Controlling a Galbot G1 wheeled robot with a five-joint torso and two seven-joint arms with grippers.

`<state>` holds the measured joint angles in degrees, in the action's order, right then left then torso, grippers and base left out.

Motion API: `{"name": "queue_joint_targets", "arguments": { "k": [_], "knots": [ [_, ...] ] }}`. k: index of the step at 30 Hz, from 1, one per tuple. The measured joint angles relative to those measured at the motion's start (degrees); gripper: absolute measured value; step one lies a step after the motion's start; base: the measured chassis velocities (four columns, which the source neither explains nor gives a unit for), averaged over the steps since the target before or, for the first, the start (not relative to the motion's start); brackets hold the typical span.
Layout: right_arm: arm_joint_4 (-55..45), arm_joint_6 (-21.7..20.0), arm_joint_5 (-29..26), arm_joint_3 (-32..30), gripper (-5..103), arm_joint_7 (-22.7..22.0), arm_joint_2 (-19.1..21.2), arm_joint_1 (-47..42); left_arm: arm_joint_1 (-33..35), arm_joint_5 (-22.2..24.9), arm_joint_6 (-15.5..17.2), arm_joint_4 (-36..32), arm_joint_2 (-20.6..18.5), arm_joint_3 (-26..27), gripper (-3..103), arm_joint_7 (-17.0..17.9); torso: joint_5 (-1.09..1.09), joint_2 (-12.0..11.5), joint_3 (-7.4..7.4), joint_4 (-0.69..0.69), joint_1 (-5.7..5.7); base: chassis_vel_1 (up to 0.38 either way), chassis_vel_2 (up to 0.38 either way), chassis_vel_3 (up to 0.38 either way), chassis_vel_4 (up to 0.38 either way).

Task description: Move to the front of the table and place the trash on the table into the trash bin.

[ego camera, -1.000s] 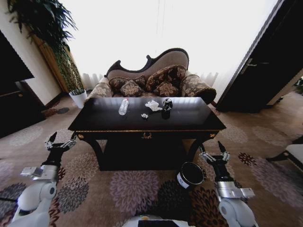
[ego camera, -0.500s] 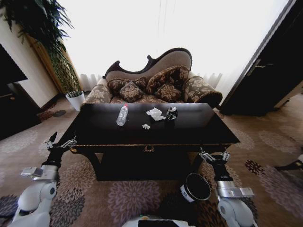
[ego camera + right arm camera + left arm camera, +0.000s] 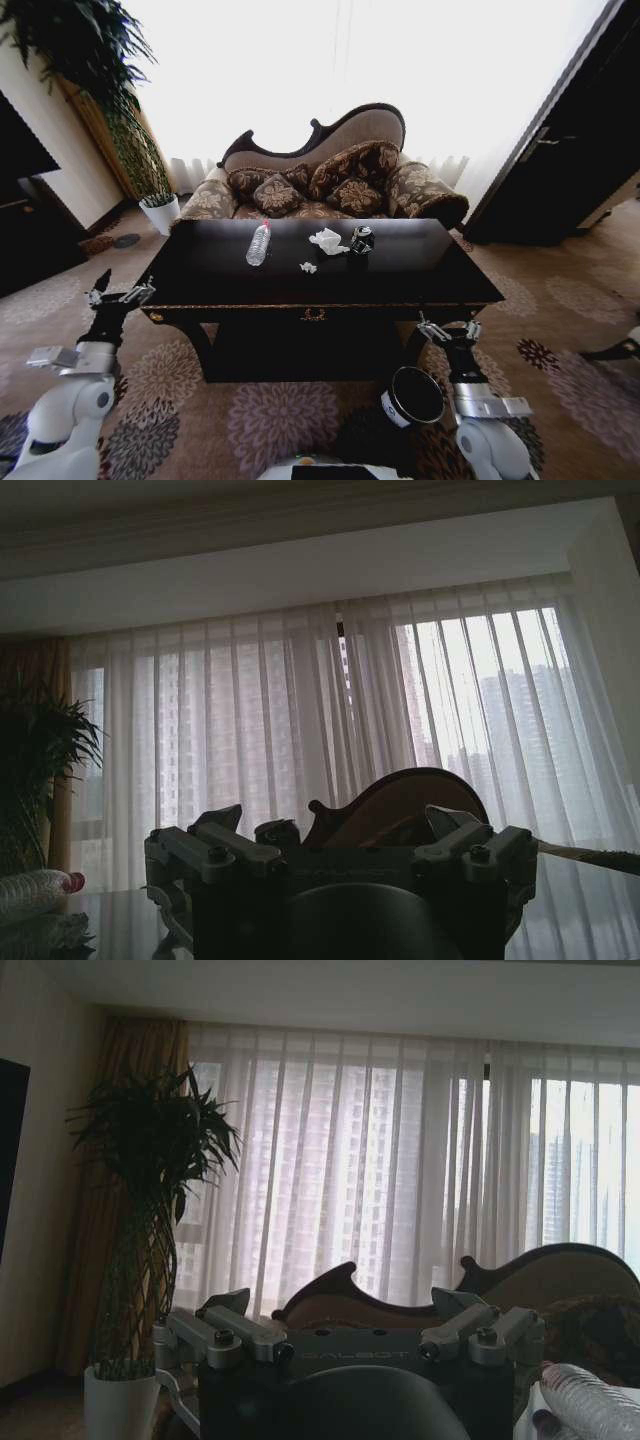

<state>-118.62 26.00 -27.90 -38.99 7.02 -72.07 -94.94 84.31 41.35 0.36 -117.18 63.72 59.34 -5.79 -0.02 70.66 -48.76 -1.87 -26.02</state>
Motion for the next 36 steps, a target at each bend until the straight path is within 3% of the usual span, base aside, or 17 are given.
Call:
{"name": "queue_joint_targets", "arguments": {
  "k": [5, 11, 13, 17, 18, 19, 23, 30, 33, 35, 36],
  "knots": [
    [1.1, -0.2, 0.6, 3.0, 100, 0.2, 1.1, 1.5, -3.6, 4.8, 6.1, 1.1, -4.9, -2.0, 100, 3.6, 0.00, 0.0, 0.01, 0.03, 0.02, 0.000, 0.000, 0.000, 0.000],
    [1.1, 0.1, 0.7, 3.0, 100, 0.4, 1.1, 1.4, -9.0, 8.8, 7.0, 4.7, -10.7, -6.8, 100, 3.5, 0.00, 0.0, 0.00, -0.01, 0.01, 0.000, 0.000, 0.000, 0.000],
    [1.1, 0.3, 0.9, 3.2, 100, 0.6, 1.0, 1.4, -13.7, 11.5, 6.9, 8.4, -15.4, -10.7, 100, 3.0, -0.01, 0.0, 0.00, 0.00, 0.01, 0.000, 0.000, 0.000, 0.000],
    [1.6, 0.4, 1.5, 3.6, 100, 0.7, 0.6, 1.4, -19.4, 14.9, 6.6, 12.3, -20.3, -15.3, 100, 2.3, 0.00, 0.0, 0.00, 0.01, 0.02, 0.000, 0.000, 0.000, 0.000],
    [1.9, 0.5, 1.8, 3.7, 100, 0.7, 0.4, 1.4, -22.4, 17.9, 6.8, 13.7, -22.1, -18.1, 100, 2.2, 0.00, 0.0, 0.00, 0.01, 0.02, 0.000, 0.000, 0.000, 0.000],
    [1.9, 0.5, 1.8, 3.7, 100, 0.7, 0.4, 1.4, -22.4, 17.9, 6.8, 13.7, -22.1, -18.1, 100, 2.2, 0.00, 0.0, 0.00, 0.01, 0.02, 0.000, 0.000, 0.000, 0.000],
    [2.3, 0.5, 2.2, 3.8, 100, 0.7, 0.1, 1.3, -31.2, 26.6, 10.2, 14.6, -24.7, -25.8, 100, 5.4, 0.00, 0.0, 0.00, 0.01, 0.01, 0.000, 0.000, 0.000, 0.000],
    [2.4, 0.8, 3.0, 3.7, 100, 0.9, -0.4, 0.8, -41.4, 32.8, 15.8, 16.5, -25.2, -32.8, 100, 10.6, 0.00, 0.0, 0.00, 0.00, 0.01, 0.000, 0.000, 0.000, 0.000],
    [2.5, 1.2, 3.5, 3.9, 100, 1.1, -0.8, 0.4, -46.1, 36.5, 20.5, 19.0, -24.9, -35.6, 100, 13.8, 0.01, 0.0, 0.00, 0.01, 0.01, 0.000, 0.000, 0.000, 0.000],
    [2.9, 1.5, 3.8, 4.2, 100, 1.2, -0.9, 0.3, -49.8, 38.4, 25.5, 21.7, -24.5, -38.1, 100, 16.7, 0.00, 0.0, 0.00, 0.01, 0.01, 0.000, 0.000, 0.000, 0.000],
    [2.9, 1.5, 3.8, 4.2, 100, 1.2, -0.9, 0.3, -49.8, 38.4, 25.5, 21.7, -24.5, -38.1, 100, 16.7, 0.00, 0.0, 0.00, 0.01, 0.01, 0.000, 0.000, 0.000, 0.000]
  ]
}}
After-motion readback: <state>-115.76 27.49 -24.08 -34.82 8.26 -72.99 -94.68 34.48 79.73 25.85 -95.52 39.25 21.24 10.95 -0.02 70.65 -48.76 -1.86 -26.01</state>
